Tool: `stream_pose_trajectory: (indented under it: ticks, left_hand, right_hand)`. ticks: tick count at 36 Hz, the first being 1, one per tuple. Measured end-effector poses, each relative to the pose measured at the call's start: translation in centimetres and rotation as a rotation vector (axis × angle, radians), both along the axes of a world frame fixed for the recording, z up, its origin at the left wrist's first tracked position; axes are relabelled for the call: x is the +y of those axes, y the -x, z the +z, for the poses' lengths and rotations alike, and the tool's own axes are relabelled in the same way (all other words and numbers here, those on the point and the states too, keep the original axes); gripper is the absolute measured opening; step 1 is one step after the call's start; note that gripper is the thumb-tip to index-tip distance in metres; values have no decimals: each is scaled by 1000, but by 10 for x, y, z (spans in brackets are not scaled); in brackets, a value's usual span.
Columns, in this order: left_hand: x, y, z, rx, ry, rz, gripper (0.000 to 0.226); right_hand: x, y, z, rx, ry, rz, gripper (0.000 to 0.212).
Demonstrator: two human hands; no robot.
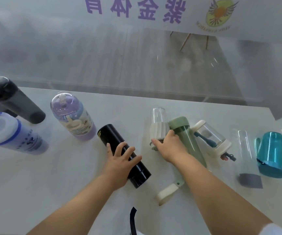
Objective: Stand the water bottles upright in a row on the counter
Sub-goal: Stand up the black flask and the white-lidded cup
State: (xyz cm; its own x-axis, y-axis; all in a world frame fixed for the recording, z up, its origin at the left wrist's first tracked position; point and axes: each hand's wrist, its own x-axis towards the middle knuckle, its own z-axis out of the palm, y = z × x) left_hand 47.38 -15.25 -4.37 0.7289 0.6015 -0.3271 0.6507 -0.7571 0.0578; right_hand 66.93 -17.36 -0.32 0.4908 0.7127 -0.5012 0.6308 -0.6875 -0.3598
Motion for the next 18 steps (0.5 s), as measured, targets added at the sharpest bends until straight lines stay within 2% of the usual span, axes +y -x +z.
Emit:
stream_pose_trajectory:
  ticks: [4,8,10,13,18]
  left_hand:
    - [-2,9,-4,19,-12,-13,73]
    - [-3,11,16,-2,-65,-74,77]
    - [-2,10,22,-135,-129,-56,75]
    - [5,11,31,-354,-108,54,67]
    - [22,10,55,-754,14,181,61]
  right_hand:
    - [5,4,-12,-18,20,-38,64]
    - [5,7,-19,39,-58,-137,51]
    - [3,10,-20,35,-86,-148,48]
    - [0,12,-20,10,-90,-137,49]
    - [-11,11,-18,47,-102,-141,74]
